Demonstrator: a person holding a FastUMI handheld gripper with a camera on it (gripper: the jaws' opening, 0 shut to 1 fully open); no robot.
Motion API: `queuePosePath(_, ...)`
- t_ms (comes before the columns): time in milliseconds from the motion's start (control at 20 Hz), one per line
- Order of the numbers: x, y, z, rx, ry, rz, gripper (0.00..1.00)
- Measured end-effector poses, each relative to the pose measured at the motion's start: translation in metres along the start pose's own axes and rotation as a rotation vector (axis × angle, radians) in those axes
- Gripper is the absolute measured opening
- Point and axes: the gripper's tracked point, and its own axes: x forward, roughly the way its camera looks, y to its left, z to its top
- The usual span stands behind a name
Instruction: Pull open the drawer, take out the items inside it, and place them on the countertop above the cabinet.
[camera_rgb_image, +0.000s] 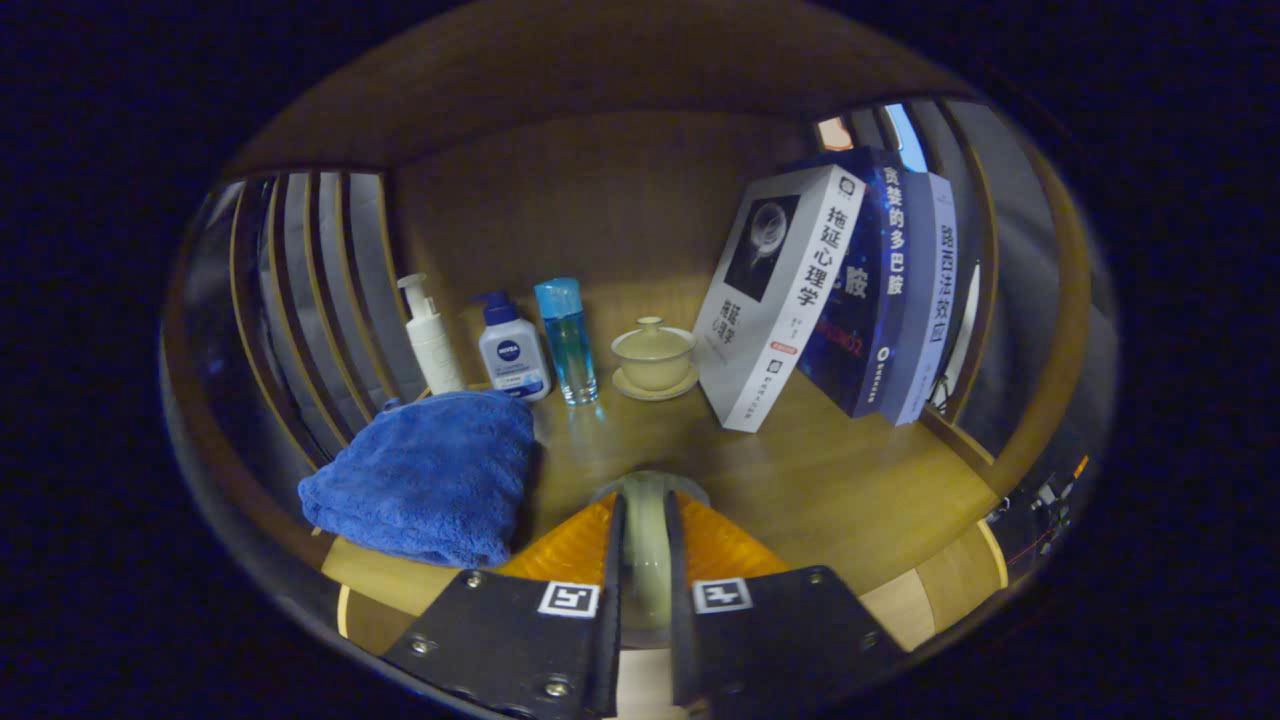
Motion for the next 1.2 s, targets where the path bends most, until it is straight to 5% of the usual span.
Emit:
queuePosePath(50, 0.000, -0.002, -0.001, -0.005, -0.001, -0.005, 0.23)
queuePosePath(400, -0.026, 0.010, 0.030, 0.033, -0.136, 0.052, 1.00)
queuePosePath(750, -0.091, -0.004, 0.051, 0.025, -0.262, 0.017, 1.00)
queuePosePath(1200, -0.186, -0.020, 0.019, 0.010, -0.346, -0.054, 0.99)
